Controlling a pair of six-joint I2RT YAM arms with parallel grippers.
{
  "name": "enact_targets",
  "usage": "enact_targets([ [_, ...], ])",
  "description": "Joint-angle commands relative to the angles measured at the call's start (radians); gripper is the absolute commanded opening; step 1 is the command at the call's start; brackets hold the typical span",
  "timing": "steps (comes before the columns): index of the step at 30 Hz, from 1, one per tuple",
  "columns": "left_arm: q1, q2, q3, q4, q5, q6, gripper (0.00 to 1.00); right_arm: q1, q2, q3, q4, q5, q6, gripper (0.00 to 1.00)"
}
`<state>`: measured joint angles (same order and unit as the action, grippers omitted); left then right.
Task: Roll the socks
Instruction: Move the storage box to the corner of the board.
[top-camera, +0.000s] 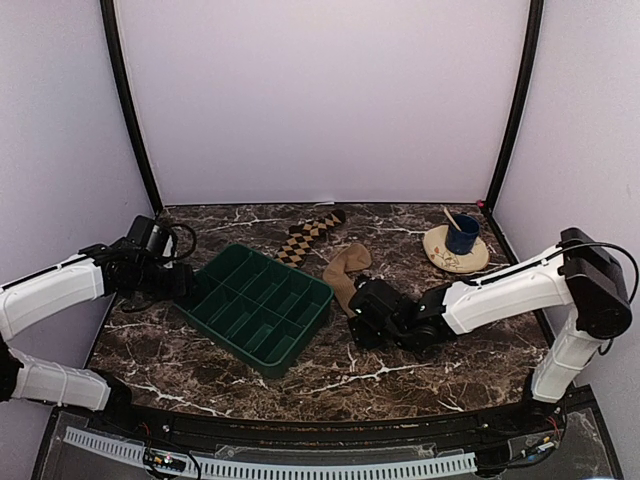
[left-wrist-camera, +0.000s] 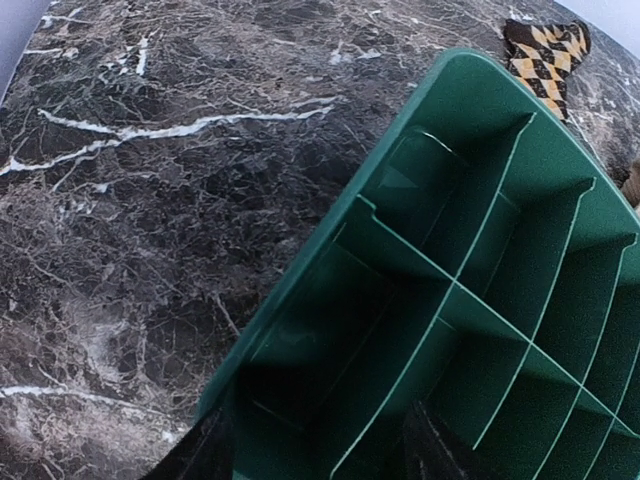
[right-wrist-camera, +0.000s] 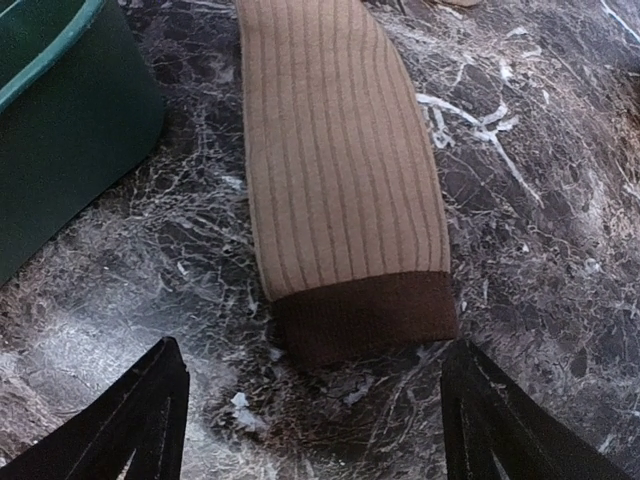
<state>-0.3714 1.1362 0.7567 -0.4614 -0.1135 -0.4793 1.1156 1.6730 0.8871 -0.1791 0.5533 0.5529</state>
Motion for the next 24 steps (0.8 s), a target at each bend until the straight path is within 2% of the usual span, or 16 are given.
enact_targets([
  [1, -0.002, 0.013, -0.001, -0.025, -0.099, -0.003, 0.61, 0.012, 0.021, 0.038, 0.038, -0.04, -0.025, 0.8],
  [12, -0.001, 0.169, 0.032, 0.01, -0.204, 0.015, 0.6, 0.012, 0.027, 0.033, 0.063, -0.075, -0.043, 0.81],
  [14, -0.001, 0.184, 0.03, 0.034, -0.212, 0.013, 0.49, 0.012, 0.027, 0.034, 0.064, -0.076, -0.049, 0.81],
  [17, 0.0, 0.204, 0.033, 0.051, -0.231, 0.009, 0.12, 0.012, 0.032, 0.04, 0.06, -0.073, -0.058, 0.81],
  [24, 0.012, 0.206, 0.037, 0.008, -0.276, -0.002, 0.0, 0.01, 0.031, 0.036, 0.044, -0.055, -0.064, 0.81],
])
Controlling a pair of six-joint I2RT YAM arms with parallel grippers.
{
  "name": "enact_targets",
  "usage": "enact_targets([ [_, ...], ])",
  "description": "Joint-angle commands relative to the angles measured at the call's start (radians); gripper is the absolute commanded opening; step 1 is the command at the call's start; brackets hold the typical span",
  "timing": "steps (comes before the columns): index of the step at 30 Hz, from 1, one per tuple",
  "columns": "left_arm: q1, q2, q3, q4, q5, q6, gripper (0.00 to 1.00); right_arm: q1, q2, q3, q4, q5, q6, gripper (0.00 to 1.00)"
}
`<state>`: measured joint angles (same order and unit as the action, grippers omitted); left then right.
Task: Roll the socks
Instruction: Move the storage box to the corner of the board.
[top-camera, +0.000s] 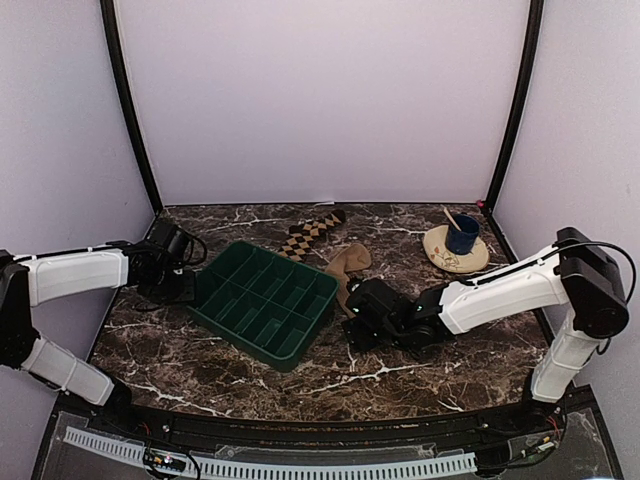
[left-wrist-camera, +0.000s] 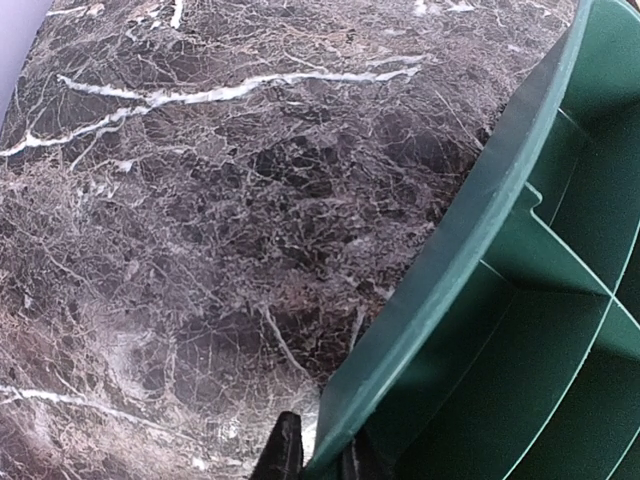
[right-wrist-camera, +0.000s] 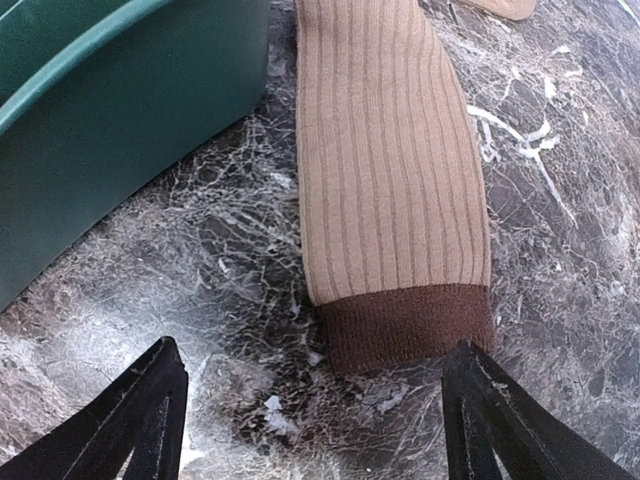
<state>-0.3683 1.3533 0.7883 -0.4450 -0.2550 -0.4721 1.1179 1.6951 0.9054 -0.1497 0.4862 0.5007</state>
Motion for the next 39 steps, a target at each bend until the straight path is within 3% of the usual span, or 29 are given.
enact_targets([
  [1, 0.012, -0.025, -0.002, -0.016, -0.139, -0.012, 0.0, 0.007, 0.006, 0.014, 0.016, 0.014, -0.011, 0.81],
  [7, 0.036, -0.135, -0.027, -0.081, -0.192, -0.055, 0.0, -0.007, -0.007, 0.005, 0.024, 0.017, -0.027, 0.81],
  [15, 0.148, -0.217, -0.018, -0.133, -0.189, -0.158, 0.0, -0.046, -0.006, 0.012, 0.057, 0.005, -0.068, 0.81],
  [28, 0.266, -0.212, -0.002, -0.134, -0.189, -0.345, 0.0, -0.085, 0.076, 0.106, 0.068, -0.001, -0.188, 0.81],
  [39, 0.288, -0.263, 0.019, -0.169, -0.198, -0.478, 0.0, -0.105, 0.153, 0.134, 0.083, -0.039, -0.236, 0.8],
])
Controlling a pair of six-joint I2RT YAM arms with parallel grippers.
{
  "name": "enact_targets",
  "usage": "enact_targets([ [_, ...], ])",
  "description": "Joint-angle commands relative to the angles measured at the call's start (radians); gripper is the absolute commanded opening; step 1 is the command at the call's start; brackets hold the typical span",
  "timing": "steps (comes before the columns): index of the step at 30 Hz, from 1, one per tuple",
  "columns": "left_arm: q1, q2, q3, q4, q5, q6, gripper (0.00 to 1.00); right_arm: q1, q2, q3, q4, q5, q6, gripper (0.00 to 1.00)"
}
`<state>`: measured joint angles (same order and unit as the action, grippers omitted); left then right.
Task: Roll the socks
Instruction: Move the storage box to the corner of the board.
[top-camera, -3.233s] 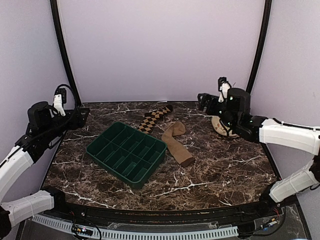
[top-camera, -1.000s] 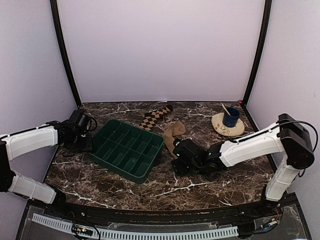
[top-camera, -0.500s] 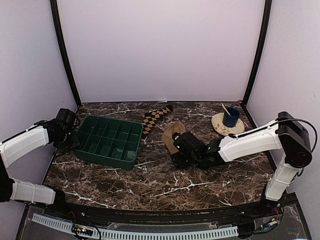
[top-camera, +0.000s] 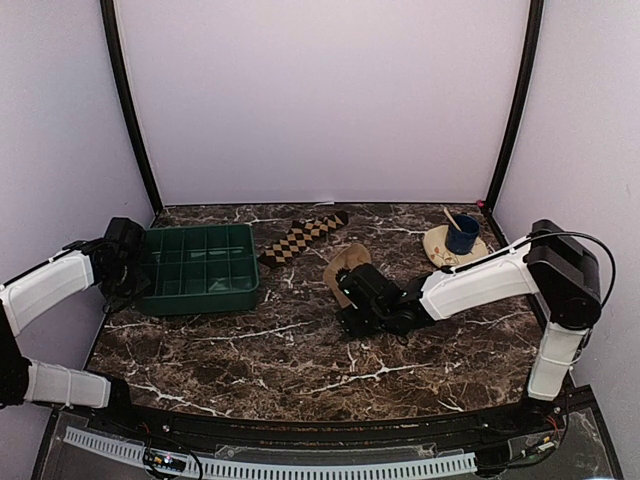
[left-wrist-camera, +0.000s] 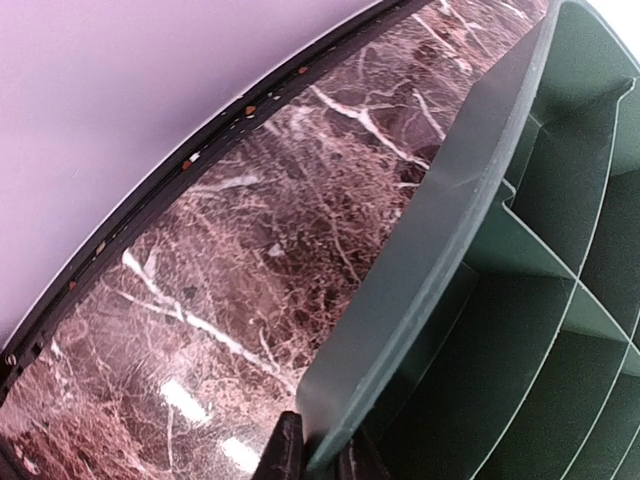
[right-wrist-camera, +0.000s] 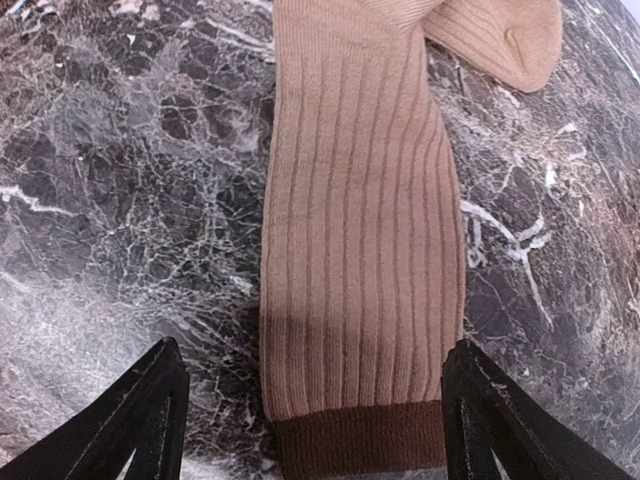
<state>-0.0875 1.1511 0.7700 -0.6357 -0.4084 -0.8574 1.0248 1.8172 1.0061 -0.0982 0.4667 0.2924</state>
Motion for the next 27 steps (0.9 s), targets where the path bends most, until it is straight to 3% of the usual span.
enact_targets([
  [1, 0.007, -0.074, 0.033, 0.026, -0.055, -0.096, 0.0, -0.015, 0.038, 0.037, 0.033, -0.023, -0.032, 0.8],
  [23, 0.02, 0.113, 0.103, 0.18, 0.006, -0.124, 0.0, -0.047, 0.083, 0.028, -0.036, -0.13, 0.004, 0.63],
  [27, 0.027, 0.105, 0.089, 0.185, 0.026, -0.13, 0.14, -0.052, 0.098, 0.025, -0.048, -0.173, 0.016, 0.59],
])
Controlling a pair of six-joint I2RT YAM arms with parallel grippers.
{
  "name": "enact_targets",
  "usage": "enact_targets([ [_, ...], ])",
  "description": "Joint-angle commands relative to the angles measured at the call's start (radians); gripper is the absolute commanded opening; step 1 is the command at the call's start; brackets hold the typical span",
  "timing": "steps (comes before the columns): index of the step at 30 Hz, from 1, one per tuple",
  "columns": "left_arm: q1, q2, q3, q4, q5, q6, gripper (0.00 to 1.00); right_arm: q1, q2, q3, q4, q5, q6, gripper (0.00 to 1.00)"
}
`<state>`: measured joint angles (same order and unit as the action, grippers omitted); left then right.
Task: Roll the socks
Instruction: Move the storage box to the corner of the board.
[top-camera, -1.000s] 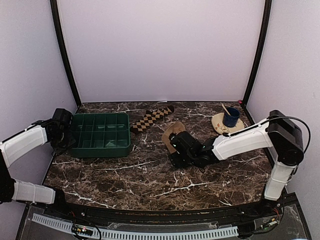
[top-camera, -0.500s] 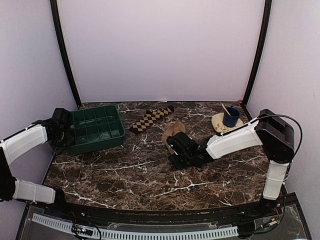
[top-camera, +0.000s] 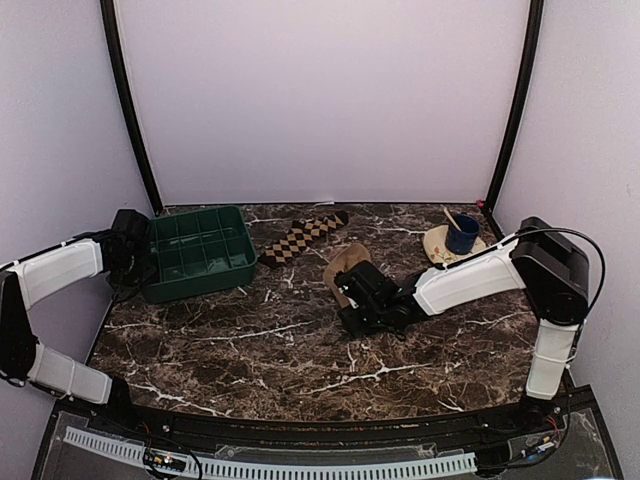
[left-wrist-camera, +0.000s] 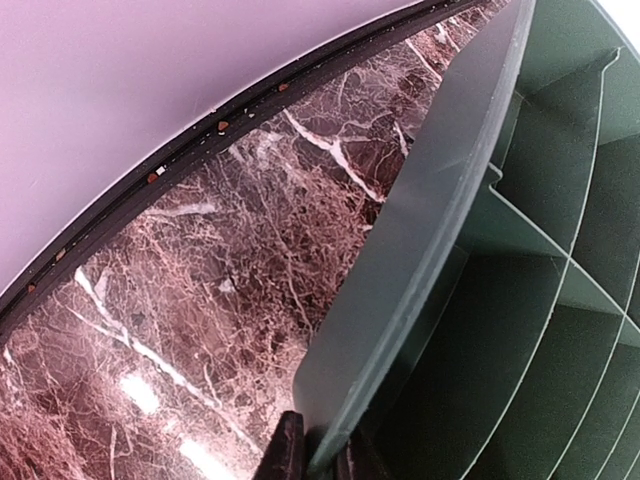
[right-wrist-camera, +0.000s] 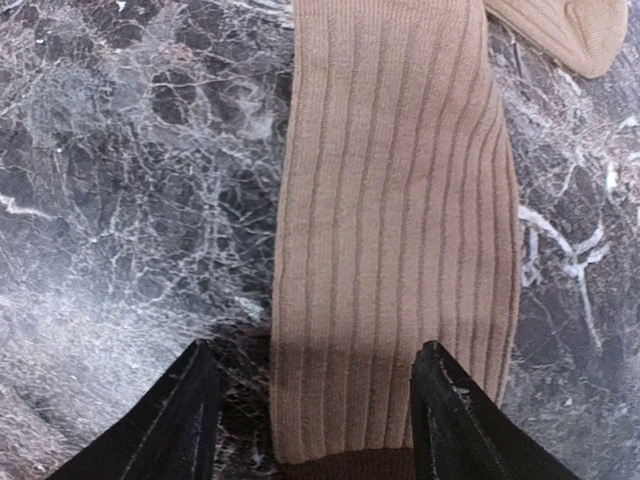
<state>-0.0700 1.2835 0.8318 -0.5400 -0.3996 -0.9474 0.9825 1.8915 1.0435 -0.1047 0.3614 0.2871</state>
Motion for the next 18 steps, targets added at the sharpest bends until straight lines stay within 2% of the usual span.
enact_targets([
  [1, 0.011, -0.031, 0.022, 0.091, 0.024, -0.042, 0.18, -0.012, 0.03, -0.012, -0.046, -0.081, 0.025, 0.58],
  [4, 0.014, -0.045, 0.004, 0.099, 0.037, -0.04, 0.4, -0.019, 0.052, -0.009, -0.055, -0.125, 0.039, 0.54],
  [5, 0.015, -0.051, -0.001, 0.098, 0.038, -0.04, 0.44, -0.019, 0.057, -0.01, -0.054, -0.136, 0.043, 0.52],
  [13, 0.019, -0.106, -0.002, 0.104, 0.074, -0.018, 0.55, -0.022, 0.066, -0.03, -0.061, -0.199, 0.064, 0.38],
  [18, 0.015, -0.177, 0.01, 0.156, 0.138, 0.048, 0.61, -0.021, 0.068, -0.042, -0.065, -0.253, 0.073, 0.24],
])
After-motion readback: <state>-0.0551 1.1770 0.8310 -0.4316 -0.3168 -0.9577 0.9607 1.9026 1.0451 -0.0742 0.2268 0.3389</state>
